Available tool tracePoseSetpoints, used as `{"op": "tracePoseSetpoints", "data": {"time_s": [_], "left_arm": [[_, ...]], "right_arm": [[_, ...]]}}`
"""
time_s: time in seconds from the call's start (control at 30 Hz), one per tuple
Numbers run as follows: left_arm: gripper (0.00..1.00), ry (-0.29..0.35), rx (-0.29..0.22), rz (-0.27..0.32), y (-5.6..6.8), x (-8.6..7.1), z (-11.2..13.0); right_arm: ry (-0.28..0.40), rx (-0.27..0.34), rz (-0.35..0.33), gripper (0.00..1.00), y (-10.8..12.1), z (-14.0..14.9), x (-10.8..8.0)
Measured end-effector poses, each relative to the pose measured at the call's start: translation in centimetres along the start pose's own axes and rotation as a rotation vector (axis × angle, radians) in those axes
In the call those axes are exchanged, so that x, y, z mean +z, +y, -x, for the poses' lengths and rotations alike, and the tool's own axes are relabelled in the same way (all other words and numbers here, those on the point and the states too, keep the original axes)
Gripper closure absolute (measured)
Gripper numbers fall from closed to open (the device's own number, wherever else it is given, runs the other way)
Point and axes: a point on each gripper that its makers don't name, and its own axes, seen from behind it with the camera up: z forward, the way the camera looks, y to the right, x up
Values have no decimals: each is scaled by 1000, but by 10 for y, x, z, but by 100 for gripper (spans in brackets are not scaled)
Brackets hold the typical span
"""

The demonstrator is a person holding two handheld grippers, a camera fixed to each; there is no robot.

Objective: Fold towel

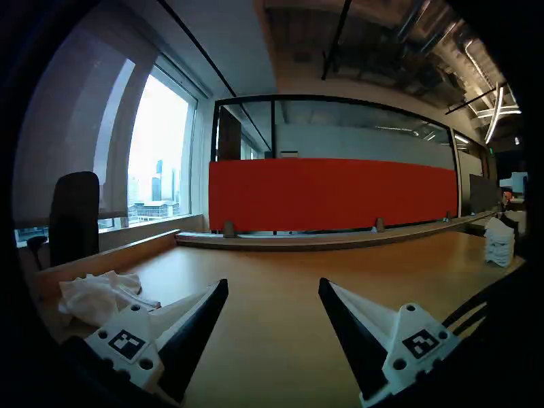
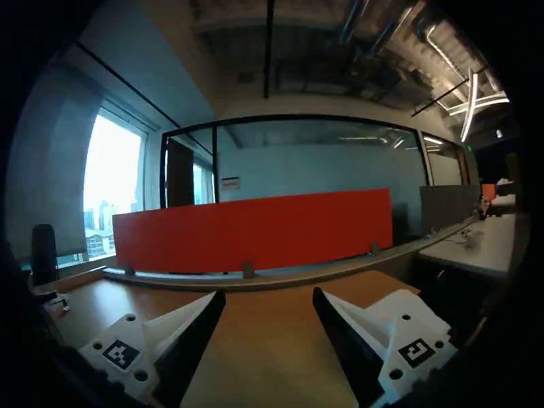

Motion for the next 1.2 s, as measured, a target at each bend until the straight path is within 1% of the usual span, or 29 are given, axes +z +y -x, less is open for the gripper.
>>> {"op": "tracePoseSetpoints", "data": {"time_s": [0.2, 0.3, 0.5, 0.87, 1.2], "left_arm": [[1, 0, -1, 0, 0, 0, 1], [1, 0, 0, 0, 0, 0, 1], [1, 0, 0, 0, 0, 0, 1], [1, 1, 0, 0, 0, 0, 2], [1, 1, 0, 0, 1, 0, 2]], "right_arm": [[-8, -32, 0, 0, 6, 29, 1], [-9, -34, -1, 0, 8, 40, 2], [-18, -19, 1, 0, 15, 62, 1], [-32, -37, -9, 1, 18, 88, 3], [-38, -56, -24, 1, 15, 97, 5]]}}
